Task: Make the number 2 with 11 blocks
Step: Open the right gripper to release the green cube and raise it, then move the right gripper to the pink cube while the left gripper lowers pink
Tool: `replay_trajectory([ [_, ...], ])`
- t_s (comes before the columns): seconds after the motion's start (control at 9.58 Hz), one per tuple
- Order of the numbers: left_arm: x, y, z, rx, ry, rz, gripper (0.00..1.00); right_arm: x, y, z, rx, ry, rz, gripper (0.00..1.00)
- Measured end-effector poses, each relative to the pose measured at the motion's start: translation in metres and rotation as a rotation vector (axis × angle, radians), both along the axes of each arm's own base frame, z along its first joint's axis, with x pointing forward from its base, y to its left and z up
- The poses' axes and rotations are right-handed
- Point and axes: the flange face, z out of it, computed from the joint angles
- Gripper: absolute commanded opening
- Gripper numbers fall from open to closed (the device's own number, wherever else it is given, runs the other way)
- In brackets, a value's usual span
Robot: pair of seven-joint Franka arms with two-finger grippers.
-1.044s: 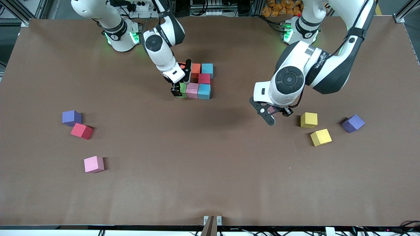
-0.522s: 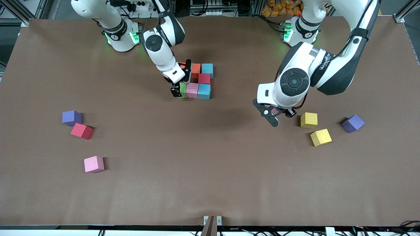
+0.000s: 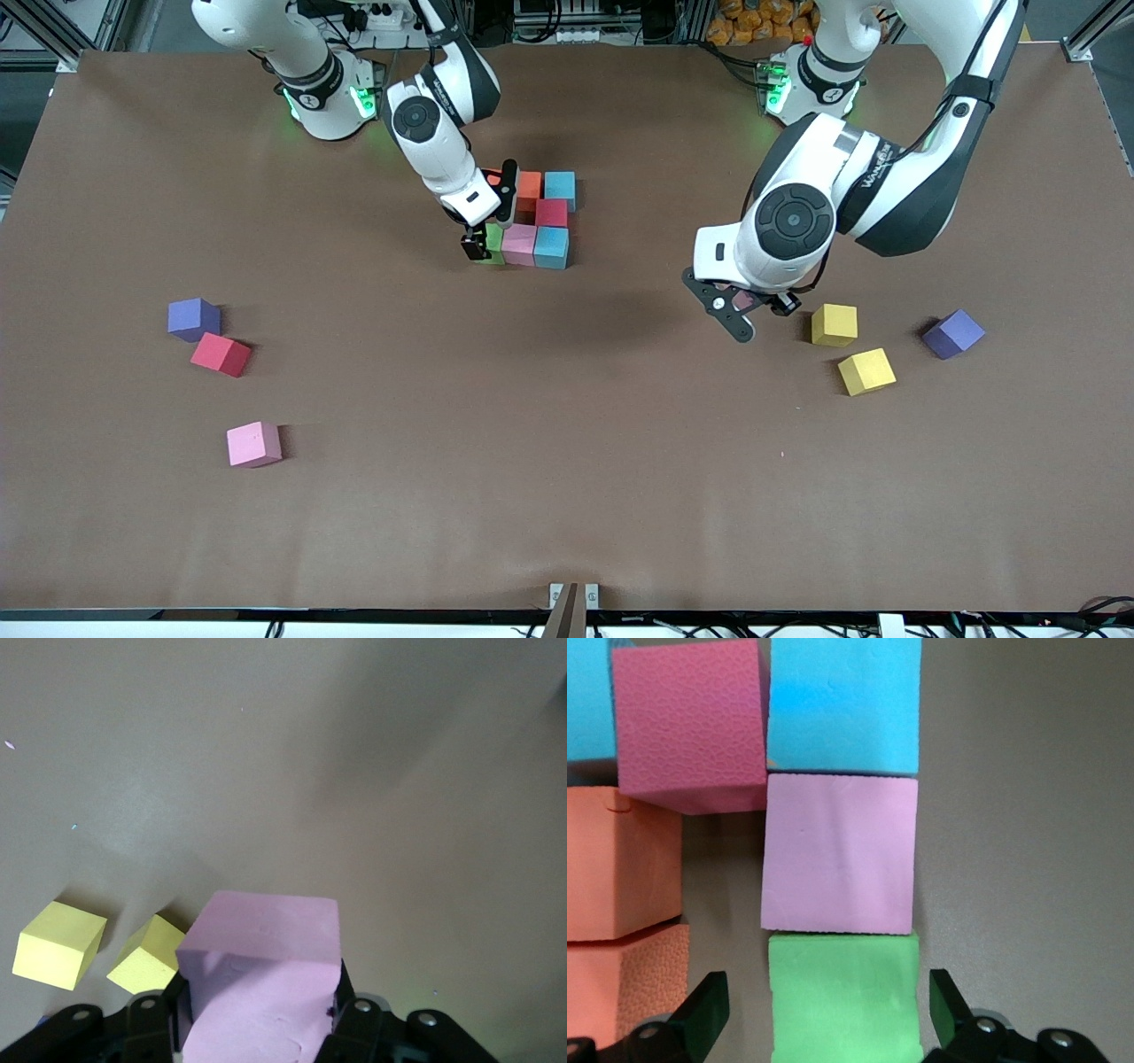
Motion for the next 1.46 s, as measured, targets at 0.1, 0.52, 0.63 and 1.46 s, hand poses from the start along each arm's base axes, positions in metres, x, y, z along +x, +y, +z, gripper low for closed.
replay_trajectory([
  [0.1,-0.001,-0.001,0.0,0.002,-0.001,0.006,0.0,0.001,0.0,0.001,0.003,0.005,-0.003,1.0],
  [0.52,-0.001,-0.001,0.001,0.004,-0.003,0.014,0.0,0.004,-0.002,0.013,0.017,0.042,-0.013,1.0],
  [0.63,-0.001,-0.002,0.001,0.003,-0.003,0.012,0.0,0.005,-0.004,0.018,0.023,0.054,-0.018,1.0],
  [1.46,-0.021,-0.045,0.012,0.036,-0.066,0.196,0.0,0.117,-0.096,0.089,0.105,0.146,-0.257,1.0],
])
